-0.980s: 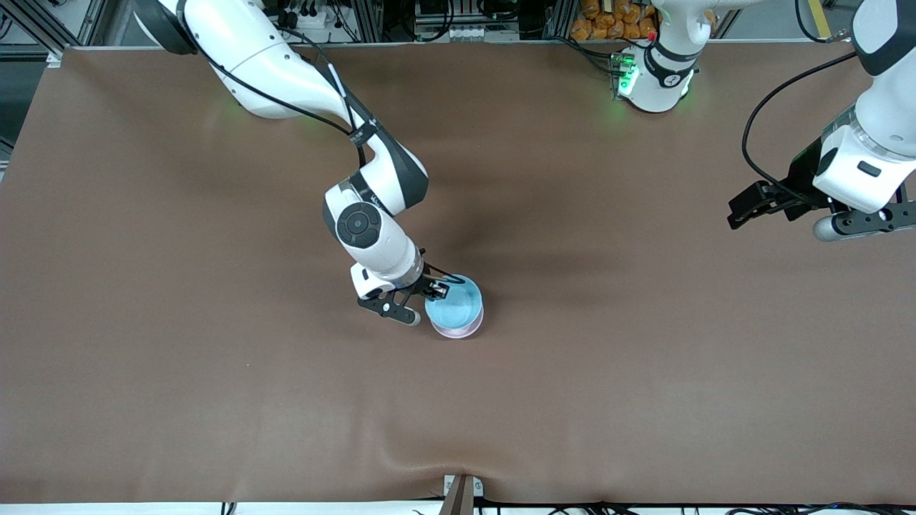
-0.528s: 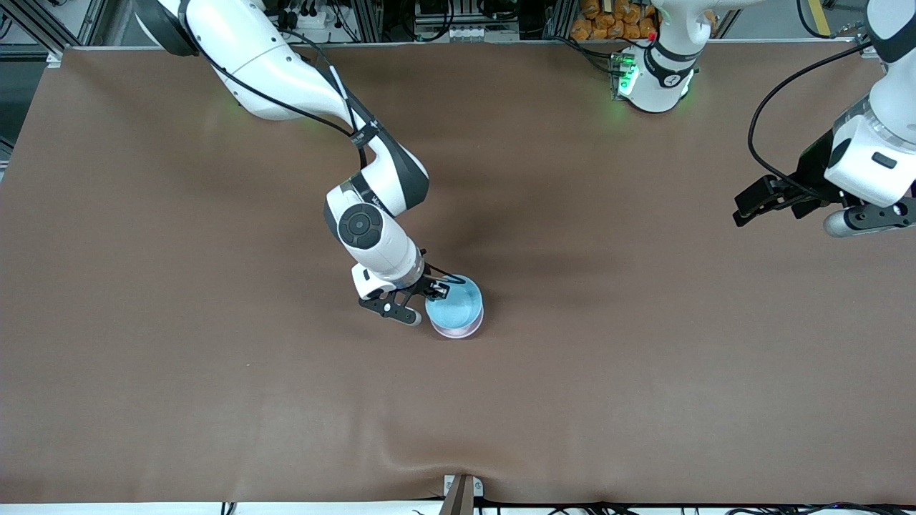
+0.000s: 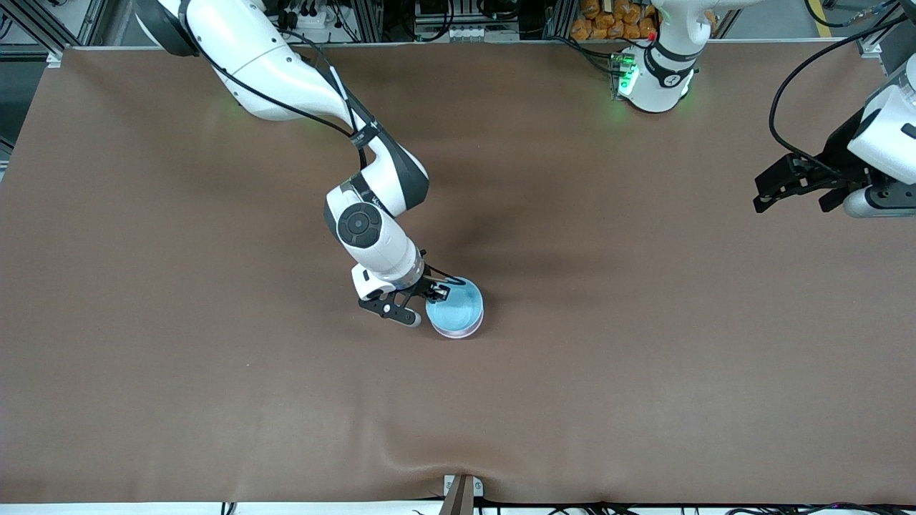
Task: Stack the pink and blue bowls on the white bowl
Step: 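Open the right gripper to release the blue bowl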
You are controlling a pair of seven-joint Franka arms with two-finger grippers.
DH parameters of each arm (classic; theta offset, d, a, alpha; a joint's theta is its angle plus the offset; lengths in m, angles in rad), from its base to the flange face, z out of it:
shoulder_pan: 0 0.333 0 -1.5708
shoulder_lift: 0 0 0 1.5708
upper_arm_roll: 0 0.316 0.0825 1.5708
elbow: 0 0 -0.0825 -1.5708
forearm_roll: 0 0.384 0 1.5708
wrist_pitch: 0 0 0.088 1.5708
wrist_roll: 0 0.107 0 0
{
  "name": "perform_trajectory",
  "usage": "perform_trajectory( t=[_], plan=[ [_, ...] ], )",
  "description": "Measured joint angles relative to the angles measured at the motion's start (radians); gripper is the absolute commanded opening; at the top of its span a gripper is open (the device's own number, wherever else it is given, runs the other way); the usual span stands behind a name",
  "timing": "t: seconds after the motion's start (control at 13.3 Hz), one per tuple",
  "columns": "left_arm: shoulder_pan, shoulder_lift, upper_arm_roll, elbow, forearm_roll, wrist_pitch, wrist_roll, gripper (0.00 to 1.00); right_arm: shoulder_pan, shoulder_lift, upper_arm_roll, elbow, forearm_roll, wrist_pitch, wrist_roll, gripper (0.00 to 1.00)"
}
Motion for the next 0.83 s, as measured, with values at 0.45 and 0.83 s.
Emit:
perform_trajectory(
  t=[0.45, 0.83],
  plan=[
    [0.001, 0.008, 0.001, 0.0, 0.001, 0.0, 0.001, 1.0, -0.001, 0.002, -0.005, -0.001, 0.0, 0.0, 0.043, 1.0],
    [0.002, 0.008, 0.001, 0.0, 0.001, 0.0, 0.001, 1.0, -0.002, 0.002, -0.009, 0.002, -0.003, -0.001, 0.034, 1.0]
  ],
)
